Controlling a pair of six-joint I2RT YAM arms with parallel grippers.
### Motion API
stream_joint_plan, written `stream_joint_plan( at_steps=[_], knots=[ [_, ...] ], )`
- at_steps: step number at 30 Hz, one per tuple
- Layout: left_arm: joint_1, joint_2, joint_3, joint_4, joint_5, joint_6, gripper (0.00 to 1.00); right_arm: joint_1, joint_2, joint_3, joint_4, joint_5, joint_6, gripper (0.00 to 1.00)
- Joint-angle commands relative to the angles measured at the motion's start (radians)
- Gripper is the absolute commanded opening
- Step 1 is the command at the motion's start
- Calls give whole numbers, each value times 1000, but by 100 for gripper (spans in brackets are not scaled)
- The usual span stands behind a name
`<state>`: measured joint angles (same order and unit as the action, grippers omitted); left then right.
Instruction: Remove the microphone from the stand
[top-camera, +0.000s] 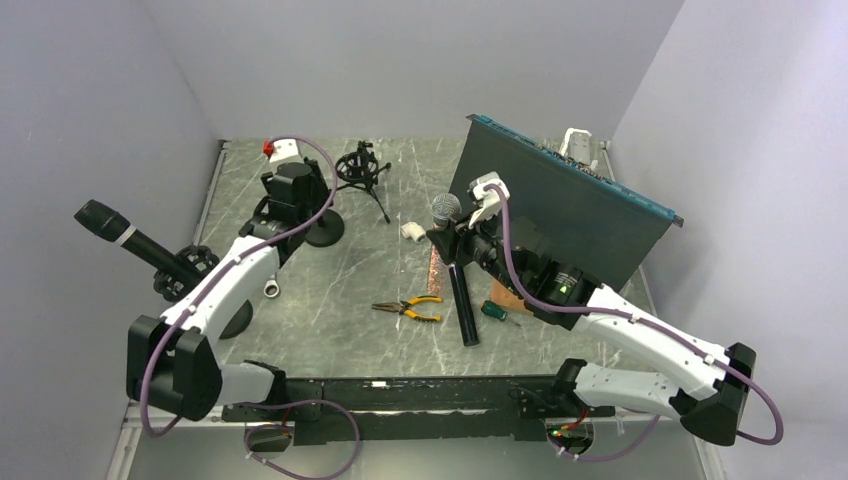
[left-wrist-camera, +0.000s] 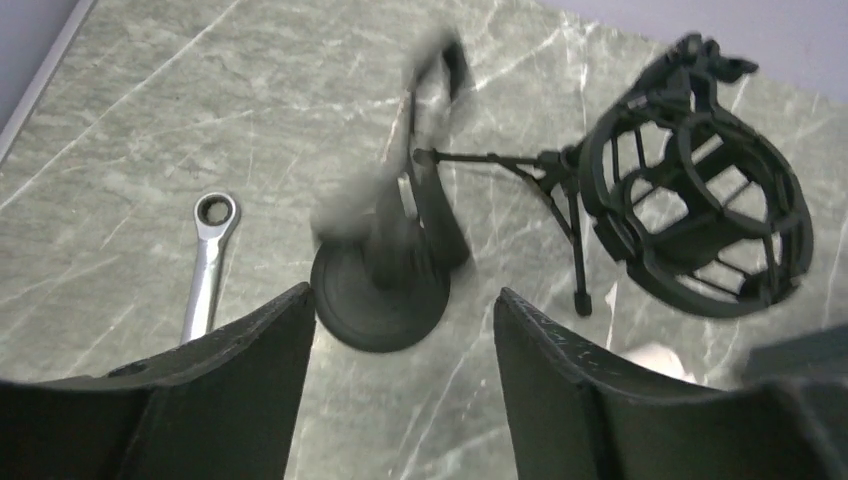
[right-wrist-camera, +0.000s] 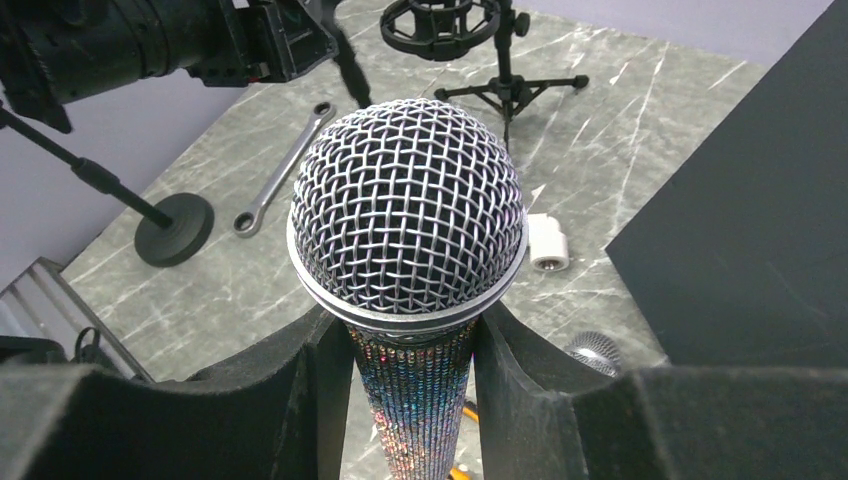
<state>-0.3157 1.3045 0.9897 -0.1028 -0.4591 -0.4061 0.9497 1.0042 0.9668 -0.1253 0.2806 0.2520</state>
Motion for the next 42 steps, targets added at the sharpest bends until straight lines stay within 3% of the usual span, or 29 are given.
stream_joint_plan(
  at_steps=[1, 4, 10, 17, 21, 26, 30, 33, 42],
  knots=[
    [-5, -98, 83, -214, 88, -32, 74, 2, 21, 19, 52, -44, 83, 0],
    [-5, -167, 107, -257, 170, -26, 81, 1, 69, 31, 46, -78, 128, 0],
    [-3, -359, 103, -317, 396, 0, 83, 0, 220, 146, -10, -140, 122, 0],
    [-3, -584, 99, -448, 592, 21, 98, -27, 568, 503, -286, -140, -357, 0],
    [-3, -689, 137, -570, 580, 12, 99, -34, 755, 666, -429, -83, -534, 0],
    [-3, -779, 266, -699, 541, 21, 100, -38, 889, 744, -484, -120, -649, 0],
    [-3, -808, 430, -802, 464, 44, 99, -37, 1018, 818, -519, -176, -692, 0],
    [-3, -827, 513, -852, 370, 46, 99, -38, 1124, 895, -566, -134, -702, 0],
    [-3, -892, 602, -914, 98, 86, 98, -37, 1222, 917, -508, -106, -748, 1]
  ],
)
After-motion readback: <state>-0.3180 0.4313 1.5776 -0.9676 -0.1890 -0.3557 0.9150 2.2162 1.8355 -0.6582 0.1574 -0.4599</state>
